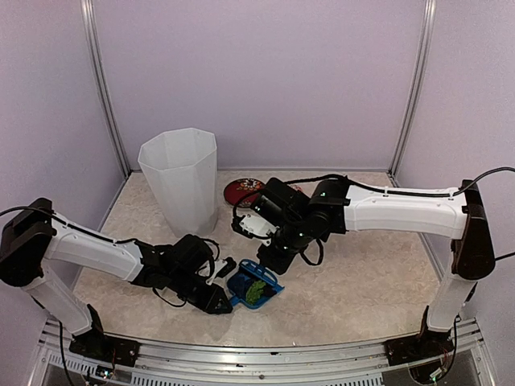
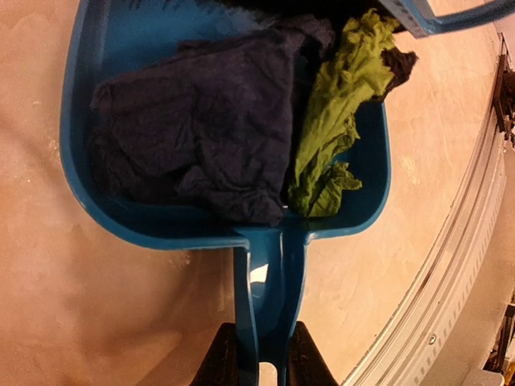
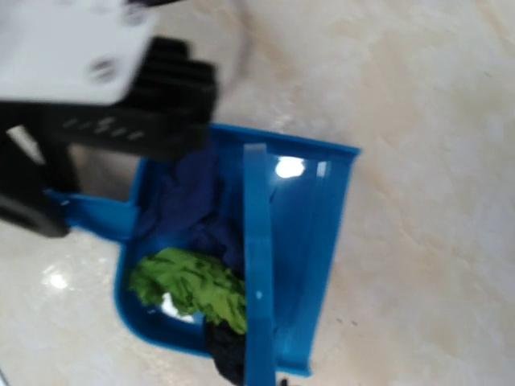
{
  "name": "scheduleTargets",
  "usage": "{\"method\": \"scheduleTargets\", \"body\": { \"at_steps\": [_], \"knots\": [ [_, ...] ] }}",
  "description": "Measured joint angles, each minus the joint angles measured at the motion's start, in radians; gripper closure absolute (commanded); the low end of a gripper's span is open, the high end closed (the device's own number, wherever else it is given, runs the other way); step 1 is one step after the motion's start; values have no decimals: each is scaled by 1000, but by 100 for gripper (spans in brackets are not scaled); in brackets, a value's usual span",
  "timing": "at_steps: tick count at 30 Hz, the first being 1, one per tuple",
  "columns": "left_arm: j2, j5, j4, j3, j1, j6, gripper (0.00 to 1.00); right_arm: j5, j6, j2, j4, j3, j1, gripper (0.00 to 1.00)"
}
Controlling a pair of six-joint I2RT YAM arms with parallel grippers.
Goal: Sweep away the paper scraps from the table
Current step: Sweep the paper scraps into the dustpan, then dump the paper scraps in the dustpan into the trash bin.
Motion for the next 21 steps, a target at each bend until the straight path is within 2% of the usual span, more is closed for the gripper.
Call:
{"method": "scheduleTargets", "body": {
  "at_steps": [21],
  "knots": [
    [-61, -99, 97, -65, -56, -1, 100, 216, 93, -100, -18, -63, 1, 100]
  ]
}}
